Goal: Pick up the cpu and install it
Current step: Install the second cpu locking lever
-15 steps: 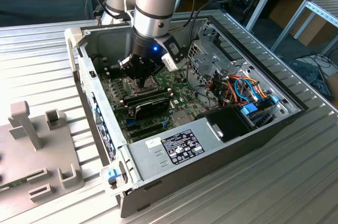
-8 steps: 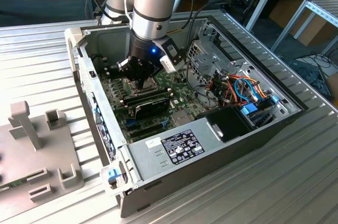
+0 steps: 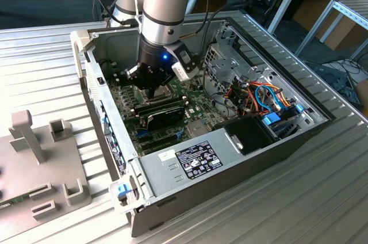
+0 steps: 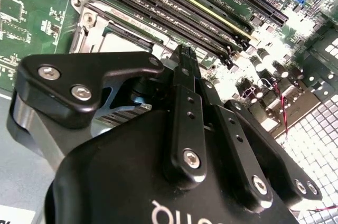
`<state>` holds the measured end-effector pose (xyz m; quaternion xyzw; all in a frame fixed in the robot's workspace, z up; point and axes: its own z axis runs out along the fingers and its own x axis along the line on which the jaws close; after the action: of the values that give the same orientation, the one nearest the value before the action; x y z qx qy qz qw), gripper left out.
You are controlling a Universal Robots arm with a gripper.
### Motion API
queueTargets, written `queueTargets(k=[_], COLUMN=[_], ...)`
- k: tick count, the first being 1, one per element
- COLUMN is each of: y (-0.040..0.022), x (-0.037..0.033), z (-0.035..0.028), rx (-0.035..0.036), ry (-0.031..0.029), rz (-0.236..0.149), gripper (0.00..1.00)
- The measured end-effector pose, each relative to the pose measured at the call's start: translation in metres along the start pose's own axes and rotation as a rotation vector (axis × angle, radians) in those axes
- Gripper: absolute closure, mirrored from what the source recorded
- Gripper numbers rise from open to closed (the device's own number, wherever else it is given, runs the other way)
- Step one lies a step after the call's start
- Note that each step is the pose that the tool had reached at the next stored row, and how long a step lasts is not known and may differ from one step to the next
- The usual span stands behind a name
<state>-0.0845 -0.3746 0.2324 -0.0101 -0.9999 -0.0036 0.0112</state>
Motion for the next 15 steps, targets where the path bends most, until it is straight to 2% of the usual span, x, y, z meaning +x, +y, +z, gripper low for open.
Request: queueTargets(k=[5, 8, 15], y=[0.0, 0.0, -0.0002], x=[-0.0001, -0.0001, 0.0043], z=[0.006, 0.0063, 0.013], rx=[-0.0001, 0.0, -0.0001], ry=[-0.0002, -0.0002, -0.0001], rz=[0.0, 0.0, 0.0], gripper=[0.89, 0.89, 0.89])
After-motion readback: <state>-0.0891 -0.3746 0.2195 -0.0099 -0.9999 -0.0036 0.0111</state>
